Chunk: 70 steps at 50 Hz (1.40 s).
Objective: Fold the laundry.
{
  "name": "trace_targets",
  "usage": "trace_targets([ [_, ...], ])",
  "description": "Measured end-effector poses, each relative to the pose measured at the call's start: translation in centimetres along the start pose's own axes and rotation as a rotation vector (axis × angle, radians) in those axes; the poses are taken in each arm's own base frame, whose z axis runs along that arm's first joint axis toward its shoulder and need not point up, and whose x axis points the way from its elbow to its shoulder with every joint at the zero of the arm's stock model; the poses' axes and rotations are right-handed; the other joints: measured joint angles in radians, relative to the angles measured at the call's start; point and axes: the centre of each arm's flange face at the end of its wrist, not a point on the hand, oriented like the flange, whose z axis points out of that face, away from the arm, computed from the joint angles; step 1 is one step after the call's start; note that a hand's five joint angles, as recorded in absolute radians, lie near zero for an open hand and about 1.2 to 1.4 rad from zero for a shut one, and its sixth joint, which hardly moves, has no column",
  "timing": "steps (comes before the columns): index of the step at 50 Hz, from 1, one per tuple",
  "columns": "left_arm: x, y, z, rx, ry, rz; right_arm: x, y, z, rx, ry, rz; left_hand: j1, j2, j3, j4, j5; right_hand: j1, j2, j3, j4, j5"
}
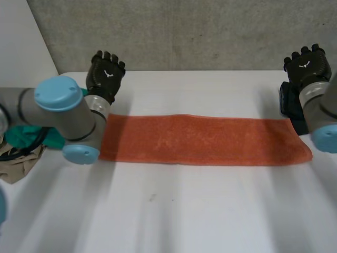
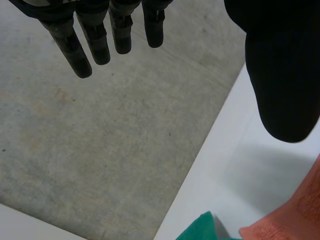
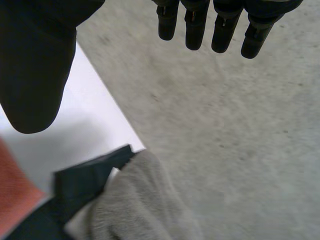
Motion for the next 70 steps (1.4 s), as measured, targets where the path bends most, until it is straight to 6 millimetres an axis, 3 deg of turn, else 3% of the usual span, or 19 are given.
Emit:
trace_targets([
  [4, -1.4, -1.1, -1.7, 0.000, 0.003, -0.069, 0.8, 0.5, -2.2, -0.048, -0.105, 0.056, 0.000, 0.000, 0.000, 0.000, 0.000, 0.011, 0.015, 0.018, 0.020, 0.018],
  [10, -2.3, -1.6, -5.0, -0.024, 0.038, -0.221, 1.4, 4.8, -6.4, -0.287, -0.316, 0.239, 0.000, 0.000, 0.000, 0.000, 0.000, 0.182, 0.169, 0.193, 0.202, 0.202],
  [17, -1.4, -1.1, -7.2, -0.045, 0.110, -0.315, 0.4, 9.1, -8.5, -0.379, -0.406, 0.367, 0.000, 0.000, 0.000, 0.000, 0.000, 0.304, 0.314, 0.321, 0.327, 0.322],
  [28, -0.7, -0.4, -7.6, -0.063, 0.144, -0.324, -1.0, 12.1, -7.5, -0.305, -0.354, 0.346, 0.000, 0.000, 0.000, 0.000, 0.000, 0.341, 0.349, 0.365, 0.363, 0.361],
  [30, -0.6, -0.3, -7.6, -0.065, 0.145, -0.323, -1.3, 12.5, -7.2, -0.299, -0.350, 0.342, 0.000, 0.000, 0.000, 0.000, 0.000, 0.455, 0.467, 0.477, 0.479, 0.472],
  [32, -0.6, -0.3, -7.6, -0.068, 0.145, -0.322, -1.5, 12.9, -6.8, -0.287, -0.340, 0.331, 0.000, 0.000, 0.000, 0.000, 0.000, 0.786, 0.804, 0.801, 0.805, 0.781],
  [34, -0.5, -0.2, -7.7, -0.069, 0.145, -0.322, -1.6, 13.2, -6.4, -0.275, -0.325, 0.318, 0.000, 0.000, 0.000, 0.000, 0.000, 0.892, 0.942, 0.942, 0.949, 0.926],
  [39, -0.5, -0.2, -7.7, -0.070, 0.144, -0.322, -1.1, 13.6, -5.8, -0.268, -0.282, 0.282, 0.000, 0.000, 0.000, 0.000, 0.000, 0.892, 0.956, 0.972, 0.984, 0.934],
  [43, -0.7, -0.3, -7.7, -0.067, 0.141, -0.322, 0.1, 14.1, -5.5, -0.287, -0.232, 0.255, 0.000, 0.000, 0.000, 0.000, 0.000, 0.892, 0.956, 0.972, 0.986, 0.934],
  [53, -1.9, -0.9, -8.0, -0.055, 0.117, -0.322, 7.0, 16.0, -4.6, -0.341, -0.067, 0.052, 0.000, 0.000, 0.000, 0.000, 0.000, 0.892, 0.956, 0.975, 0.987, 0.943],
  [57, -2.7, -0.9, -8.3, -0.053, 0.102, -0.322, 7.7, 14.7, -4.1, -0.306, -0.055, -0.026, 0.000, 0.000, 0.000, 0.000, 0.000, 0.892, 0.956, 0.975, 0.987, 0.944],
  [62, -3.7, -1.2, -8.4, -0.047, 0.078, -0.325, 5.5, 9.1, -3.0, -0.120, -0.073, -0.032, 0.000, 0.000, 0.000, 0.000, 0.000, 0.892, 0.956, 0.976, 0.988, 0.951],
  [66, -4.8, -1.2, -8.4, -0.042, 0.048, -0.336, 1.4, 2.0, -3.2, 0.117, -0.135, -0.013, 0.000, 0.000, 0.000, 0.000, 0.000, 0.892, 0.956, 0.976, 0.988, 0.951],
  [68, -5.5, -1.2, -8.4, -0.041, 0.030, -0.347, -2.0, -2.5, -4.3, 0.276, -0.204, -0.001, 0.000, 0.000, 0.000, 0.000, 0.000, 0.892, 0.956, 0.976, 0.988, 0.953],
  [70, -6.0, -1.2, -8.5, -0.040, 0.018, -0.358, -5.1, -5.4, -5.5, 0.388, -0.274, 0.006, 0.000, 0.000, 0.000, 0.000, 0.000, 0.892, 0.956, 0.976, 0.988, 0.962],
])
